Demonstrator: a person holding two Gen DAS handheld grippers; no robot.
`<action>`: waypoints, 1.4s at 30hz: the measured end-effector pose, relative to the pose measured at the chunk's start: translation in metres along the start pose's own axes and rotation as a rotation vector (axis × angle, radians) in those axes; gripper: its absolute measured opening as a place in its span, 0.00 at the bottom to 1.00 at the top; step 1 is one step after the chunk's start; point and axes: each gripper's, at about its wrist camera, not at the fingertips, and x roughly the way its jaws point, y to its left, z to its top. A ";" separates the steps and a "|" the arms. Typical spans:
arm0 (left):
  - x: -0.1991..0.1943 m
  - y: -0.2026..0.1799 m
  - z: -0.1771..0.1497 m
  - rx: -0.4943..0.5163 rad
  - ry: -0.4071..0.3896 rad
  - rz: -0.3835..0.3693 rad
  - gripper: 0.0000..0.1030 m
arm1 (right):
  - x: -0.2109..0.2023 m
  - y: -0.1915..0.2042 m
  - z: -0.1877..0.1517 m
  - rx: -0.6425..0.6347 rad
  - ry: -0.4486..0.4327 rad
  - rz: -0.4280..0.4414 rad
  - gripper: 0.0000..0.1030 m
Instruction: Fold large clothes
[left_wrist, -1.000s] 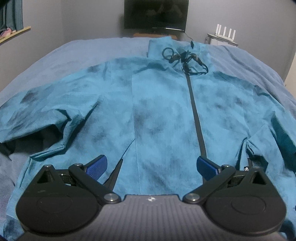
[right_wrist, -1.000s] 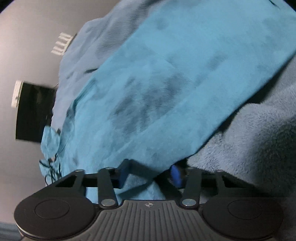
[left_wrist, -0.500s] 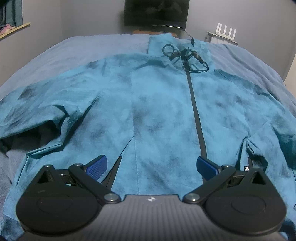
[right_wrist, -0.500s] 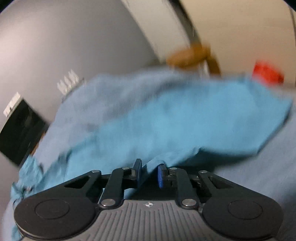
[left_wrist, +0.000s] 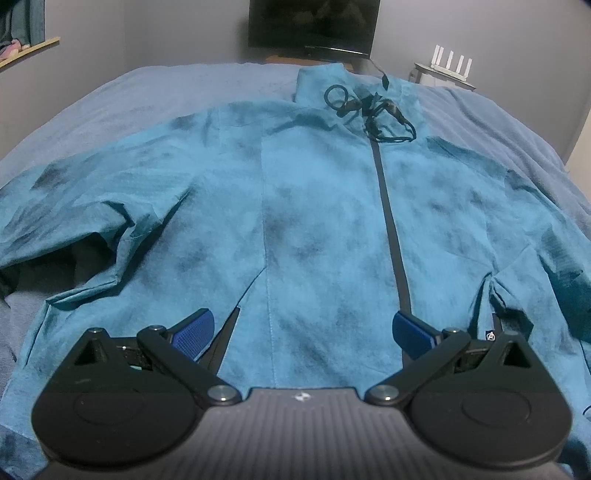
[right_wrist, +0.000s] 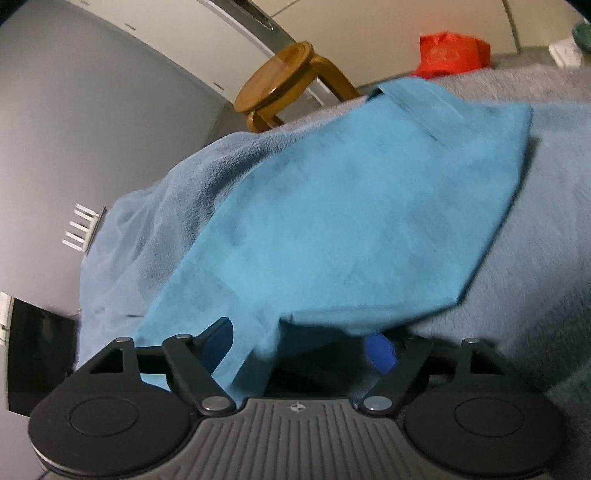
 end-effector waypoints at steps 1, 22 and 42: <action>0.000 0.001 0.000 -0.003 -0.001 -0.006 1.00 | 0.002 0.012 -0.002 -0.069 -0.022 -0.064 0.74; 0.008 -0.001 -0.002 0.001 0.007 -0.058 1.00 | 0.011 -0.013 0.031 0.185 -0.192 0.006 0.71; -0.022 0.036 0.026 -0.093 -0.200 0.039 1.00 | -0.128 0.156 -0.094 -0.894 -0.575 0.554 0.09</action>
